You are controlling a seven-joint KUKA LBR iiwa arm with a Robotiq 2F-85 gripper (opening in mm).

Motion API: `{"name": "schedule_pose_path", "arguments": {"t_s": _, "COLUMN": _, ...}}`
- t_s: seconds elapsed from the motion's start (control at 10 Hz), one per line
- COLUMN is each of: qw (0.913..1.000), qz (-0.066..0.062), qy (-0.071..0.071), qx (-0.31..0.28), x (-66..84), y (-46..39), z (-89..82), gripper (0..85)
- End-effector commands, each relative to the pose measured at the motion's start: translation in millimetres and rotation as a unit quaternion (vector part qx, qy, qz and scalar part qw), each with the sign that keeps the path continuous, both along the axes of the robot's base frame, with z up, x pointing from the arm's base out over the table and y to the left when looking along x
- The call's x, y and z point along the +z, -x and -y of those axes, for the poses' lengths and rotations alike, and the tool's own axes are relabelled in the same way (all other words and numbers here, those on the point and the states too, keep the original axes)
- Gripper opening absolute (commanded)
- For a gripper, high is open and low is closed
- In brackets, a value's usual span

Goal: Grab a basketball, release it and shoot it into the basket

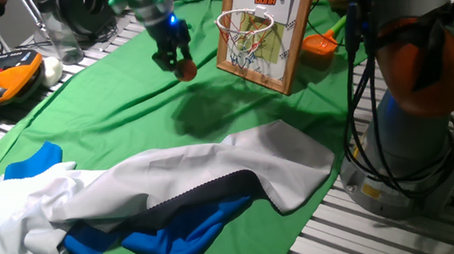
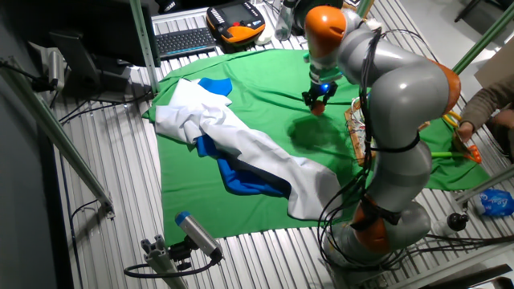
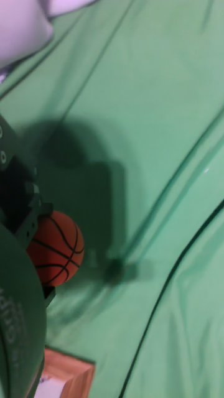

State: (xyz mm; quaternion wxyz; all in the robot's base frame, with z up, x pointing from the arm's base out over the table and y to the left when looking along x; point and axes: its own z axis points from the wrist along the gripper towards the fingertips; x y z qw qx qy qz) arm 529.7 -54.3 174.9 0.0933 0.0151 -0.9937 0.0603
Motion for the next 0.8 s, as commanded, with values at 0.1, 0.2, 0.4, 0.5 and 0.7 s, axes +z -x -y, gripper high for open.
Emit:
{"name": "schedule_pose_path", "arguments": {"t_s": 0.1, "qw": 1.0, "qz": -0.003, "qy": 0.004, "qx": -0.005, "x": 59.8, "y": -0.7, "z": -1.4, "gripper": 0.0}}
{"name": "schedule_pose_path", "arguments": {"t_s": 0.2, "qw": 0.9999, "qz": 0.004, "qy": 0.01, "qx": -0.01, "x": 59.8, "y": -0.7, "z": -1.4, "gripper": 0.0}}
{"name": "schedule_pose_path", "arguments": {"t_s": 0.4, "qw": 0.9992, "qz": 0.025, "qy": 0.008, "qx": -0.03, "x": 59.8, "y": -0.7, "z": -1.4, "gripper": 0.0}}
{"name": "schedule_pose_path", "arguments": {"t_s": 0.5, "qw": 0.9985, "qz": 0.041, "qy": 0.015, "qx": -0.034, "x": 59.8, "y": -0.7, "z": -1.4, "gripper": 0.0}}
{"name": "schedule_pose_path", "arguments": {"t_s": 0.7, "qw": 0.9966, "qz": 0.065, "qy": 0.009, "qx": -0.049, "x": 59.8, "y": -0.7, "z": -1.4, "gripper": 0.0}}
